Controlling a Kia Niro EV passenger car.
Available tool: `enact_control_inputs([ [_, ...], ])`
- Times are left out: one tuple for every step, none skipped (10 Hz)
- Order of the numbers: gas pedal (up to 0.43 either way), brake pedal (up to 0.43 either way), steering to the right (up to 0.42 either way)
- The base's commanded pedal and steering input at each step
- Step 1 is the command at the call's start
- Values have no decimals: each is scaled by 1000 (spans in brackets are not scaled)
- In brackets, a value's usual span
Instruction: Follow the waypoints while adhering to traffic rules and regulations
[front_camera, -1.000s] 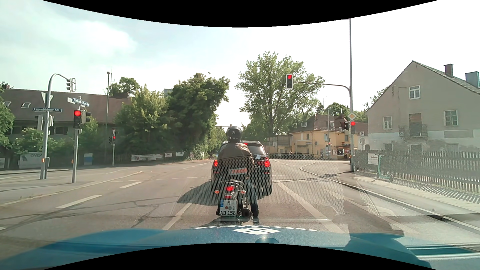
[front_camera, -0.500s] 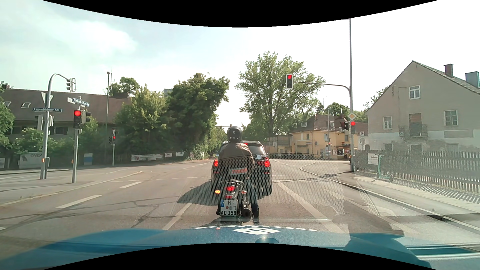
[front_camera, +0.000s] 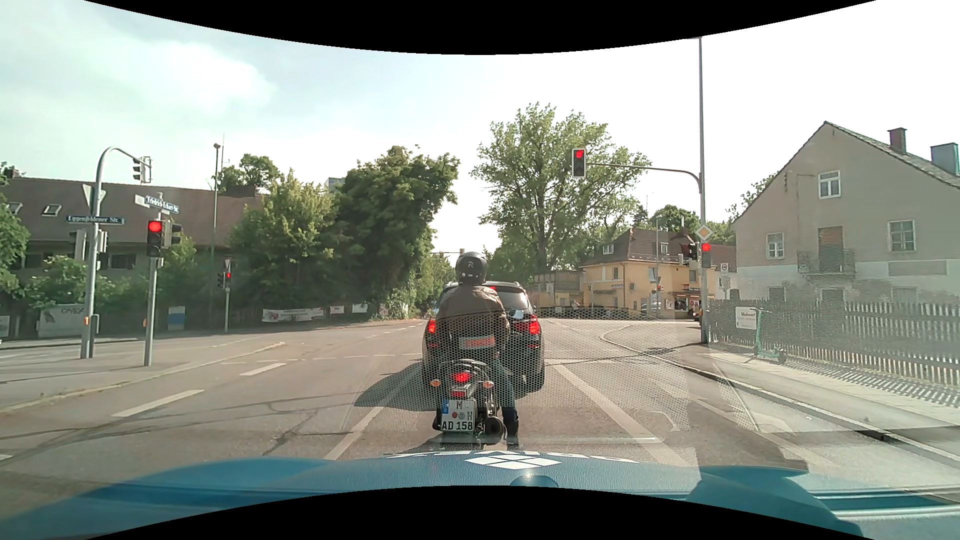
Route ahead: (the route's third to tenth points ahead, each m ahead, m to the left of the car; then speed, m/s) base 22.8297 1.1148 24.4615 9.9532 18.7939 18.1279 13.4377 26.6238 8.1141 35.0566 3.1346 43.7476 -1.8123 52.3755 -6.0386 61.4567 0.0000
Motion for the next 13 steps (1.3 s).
enact_control_inputs([
  [0,317,-11],
  [0,311,-11],
  [0,317,-11],
  [0,317,-11],
  [0,317,-11],
  [0,317,-11],
  [0,317,-11],
  [0,317,-11],
  [0,317,-11],
  [0,317,-11],
  [0,317,-11],
  [0,317,-11],
  [0,317,-11],
])
